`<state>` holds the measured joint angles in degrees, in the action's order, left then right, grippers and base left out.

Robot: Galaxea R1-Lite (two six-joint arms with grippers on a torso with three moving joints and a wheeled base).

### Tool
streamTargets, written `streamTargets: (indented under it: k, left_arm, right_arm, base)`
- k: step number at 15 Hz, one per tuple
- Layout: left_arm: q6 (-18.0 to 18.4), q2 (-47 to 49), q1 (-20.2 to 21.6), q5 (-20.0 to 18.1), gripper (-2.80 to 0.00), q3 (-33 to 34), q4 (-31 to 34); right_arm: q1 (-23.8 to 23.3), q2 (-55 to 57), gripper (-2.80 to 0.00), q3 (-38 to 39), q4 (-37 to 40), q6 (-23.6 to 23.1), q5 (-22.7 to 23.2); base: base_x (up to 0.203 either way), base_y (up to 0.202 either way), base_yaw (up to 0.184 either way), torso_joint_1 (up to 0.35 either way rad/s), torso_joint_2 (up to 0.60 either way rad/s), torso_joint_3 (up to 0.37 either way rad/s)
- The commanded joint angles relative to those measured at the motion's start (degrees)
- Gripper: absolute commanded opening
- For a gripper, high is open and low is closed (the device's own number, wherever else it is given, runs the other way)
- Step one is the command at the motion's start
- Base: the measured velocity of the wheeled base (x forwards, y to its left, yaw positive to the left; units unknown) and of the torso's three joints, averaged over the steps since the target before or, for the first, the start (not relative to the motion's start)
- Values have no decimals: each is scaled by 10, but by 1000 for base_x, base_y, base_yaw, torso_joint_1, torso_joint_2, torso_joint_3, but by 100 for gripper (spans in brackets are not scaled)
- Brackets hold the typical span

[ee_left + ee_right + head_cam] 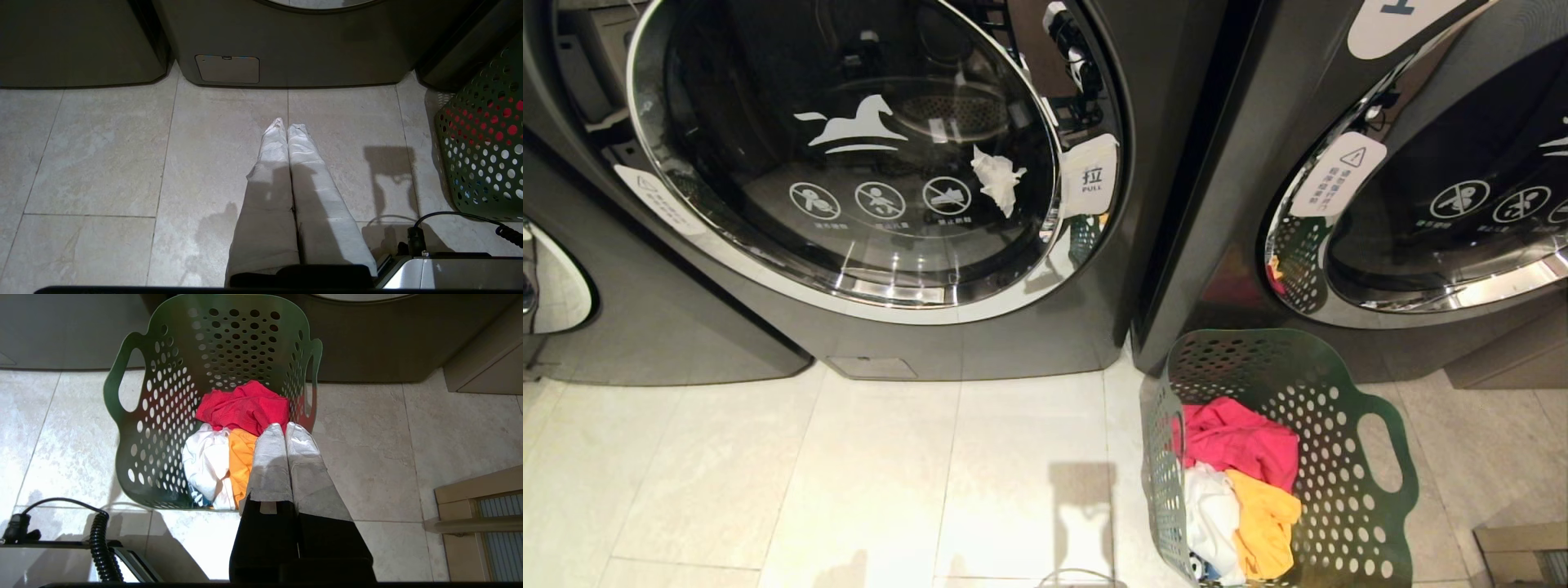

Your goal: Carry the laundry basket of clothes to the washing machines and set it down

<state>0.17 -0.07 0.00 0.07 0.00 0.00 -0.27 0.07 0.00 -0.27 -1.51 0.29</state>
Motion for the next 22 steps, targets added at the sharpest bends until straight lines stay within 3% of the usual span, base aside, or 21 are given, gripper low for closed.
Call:
streamTargets:
  k: [1,22]
  left_arm:
    - [0,1,0,0,-280,0,1]
    - [0,1,0,0,-280,0,0]
  right_arm:
    - [0,0,-280,1,-1,-3,1]
    - [0,0,-280,0,-1,5,-1]
  base:
    - [0,0,0,0,0,0]
    - [0,0,0,0,0,0]
